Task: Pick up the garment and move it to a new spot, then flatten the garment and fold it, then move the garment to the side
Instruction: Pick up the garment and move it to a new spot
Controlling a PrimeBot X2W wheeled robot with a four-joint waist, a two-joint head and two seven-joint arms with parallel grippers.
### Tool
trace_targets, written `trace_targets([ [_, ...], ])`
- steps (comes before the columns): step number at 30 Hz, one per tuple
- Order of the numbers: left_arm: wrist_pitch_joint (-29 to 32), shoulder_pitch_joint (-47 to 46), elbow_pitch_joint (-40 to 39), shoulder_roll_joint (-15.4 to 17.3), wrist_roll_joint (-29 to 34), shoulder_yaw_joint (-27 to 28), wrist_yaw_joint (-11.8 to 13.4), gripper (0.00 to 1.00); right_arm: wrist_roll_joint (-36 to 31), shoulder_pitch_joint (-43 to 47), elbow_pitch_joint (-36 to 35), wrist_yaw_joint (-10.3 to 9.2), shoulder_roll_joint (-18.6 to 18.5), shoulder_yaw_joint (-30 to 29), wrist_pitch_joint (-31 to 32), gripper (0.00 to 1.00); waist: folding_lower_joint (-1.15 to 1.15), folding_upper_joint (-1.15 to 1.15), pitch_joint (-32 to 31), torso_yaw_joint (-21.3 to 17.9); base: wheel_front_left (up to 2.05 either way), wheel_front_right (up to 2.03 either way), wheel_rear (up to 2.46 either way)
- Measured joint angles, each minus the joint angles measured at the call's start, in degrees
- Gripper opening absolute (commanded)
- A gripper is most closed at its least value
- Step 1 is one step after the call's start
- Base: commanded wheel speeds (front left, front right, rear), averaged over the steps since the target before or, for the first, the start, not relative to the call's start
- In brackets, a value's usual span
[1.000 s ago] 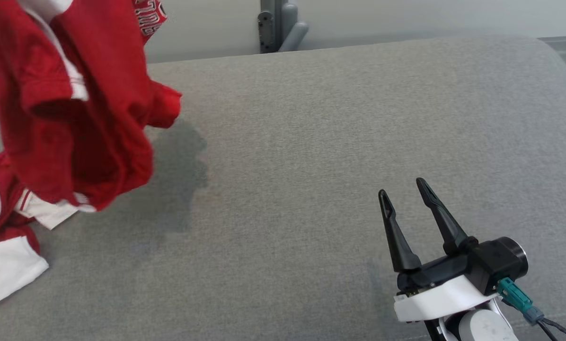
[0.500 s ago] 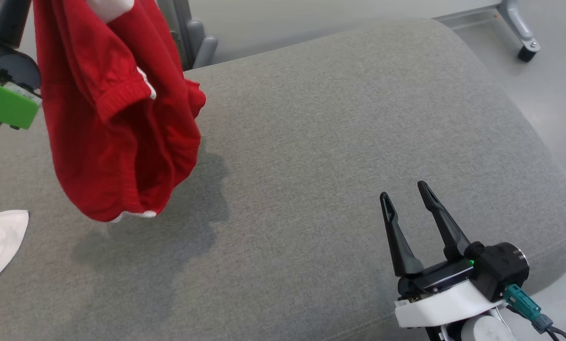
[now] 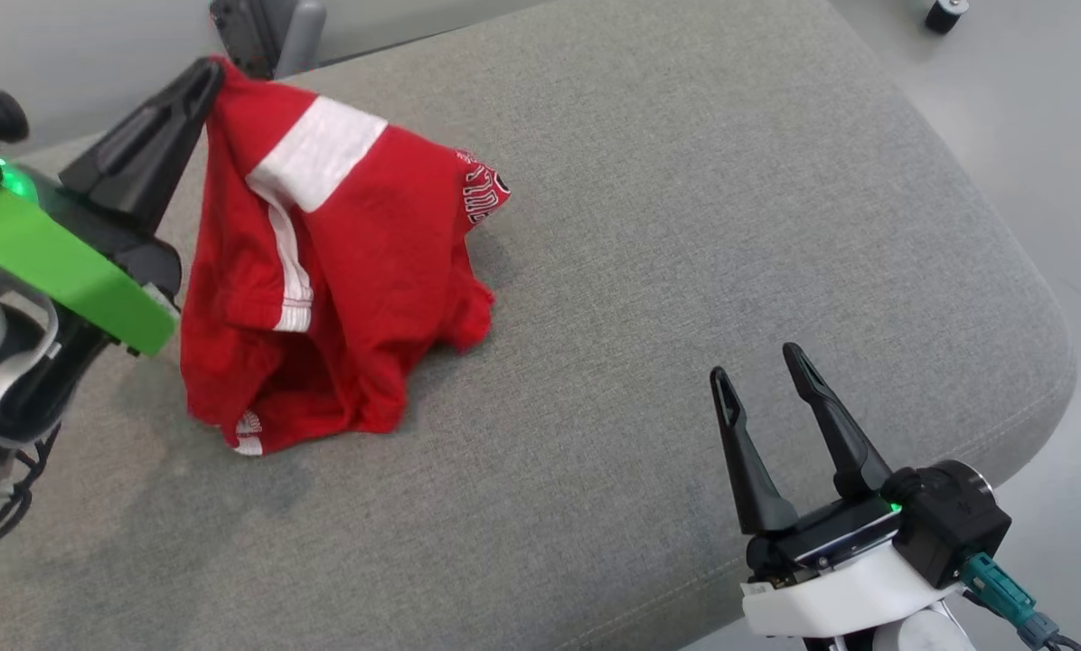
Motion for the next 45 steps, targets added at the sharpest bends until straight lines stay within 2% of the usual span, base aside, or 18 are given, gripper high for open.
trace_targets([
  [9, -1.68, 5.91, 12.01, -6.12, 6.65, -4.55, -0.25, 0.0, -1.22, -1.13, -1.89, 0.0, 0.02, 1.69, 0.0, 1.0, 0.0, 0.0, 5.62, 0.17, 0.0, 0.0, 0.0],
  [14, -1.76, 7.48, 15.7, -10.14, 11.81, -2.85, -0.32, 0.0, -1.94, -1.94, -1.98, 0.0, 0.02, 2.49, 0.0, 1.0, 0.0, 0.0, 7.82, 1.17, 0.0, 0.0, 0.0],
  [15, -1.77, 7.91, 15.89, -11.0, 12.45, -1.56, -0.34, 0.08, -2.12, -2.07, -1.93, 0.0, 0.03, 2.56, 0.0, 1.0, 0.0, 0.0, 8.01, 1.51, 0.0, 0.0, 0.0],
  [16, -1.79, 8.39, 16.0, -11.8, 12.96, -0.21, -0.37, 0.39, -2.14, -2.25, -1.83, 0.0, 0.02, 2.58, 0.0, 1.0, 0.0, 0.0, 8.12, 1.88, 0.0, 0.0, 0.0],
  [17, -1.86, 9.0, 16.1, -12.52, 13.8, 1.18, -0.38, 1.0, -2.16, -2.41, -1.65, 0.0, 0.02, 2.74, 0.0, 1.0, 0.0, 0.0, 8.16, 2.28, 0.0, 0.0, 0.0],
  [24, -1.86, 14.79, 14.02, -15.92, 21.29, 11.36, -0.4, 1.0, -2.44, -2.98, 0.18, 0.0, 0.04, 3.22, 0.0, 1.0, 0.0, 0.0, 6.27, 4.61, 0.0, 0.0, 0.0],
  [27, -1.92, 18.81, 12.17, -16.57, 24.29, 17.6, 0.16, 1.0, -2.75, -3.35, 1.22, 0.0, 0.03, 3.14, 0.0, 1.0, 0.0, 0.0, 4.92, 5.7, 0.0, 0.0, 0.0],
  [28, -1.92, 22.34, 10.93, -17.39, 26.18, 22.32, 0.97, 1.0, -2.91, -3.54, 1.9, 0.0, 0.05, 2.96, 0.0, 1.0, 0.0, 0.0, 4.05, 6.66, 0.0, 0.0, 0.0],
  [35, -1.93, 33.89, 9.46, -22.91, 25.73, 40.0, 1.54, 1.0, -3.34, -3.55, 4.41, 0.0, 0.07, 1.44, 0.0, 1.0, 0.0, 0.0, 0.79, 10.88, 0.0, 0.0, 0.0],
  [45, -1.93, 47.36, 6.64, -31.34, 31.71, 56.01, 1.43, 1.0, -3.67, -1.94, 6.44, 0.0, 0.07, -0.03, 0.0, 1.0, 0.0, 0.0, -5.08, 16.35, 0.0, 0.0, 0.0],
])
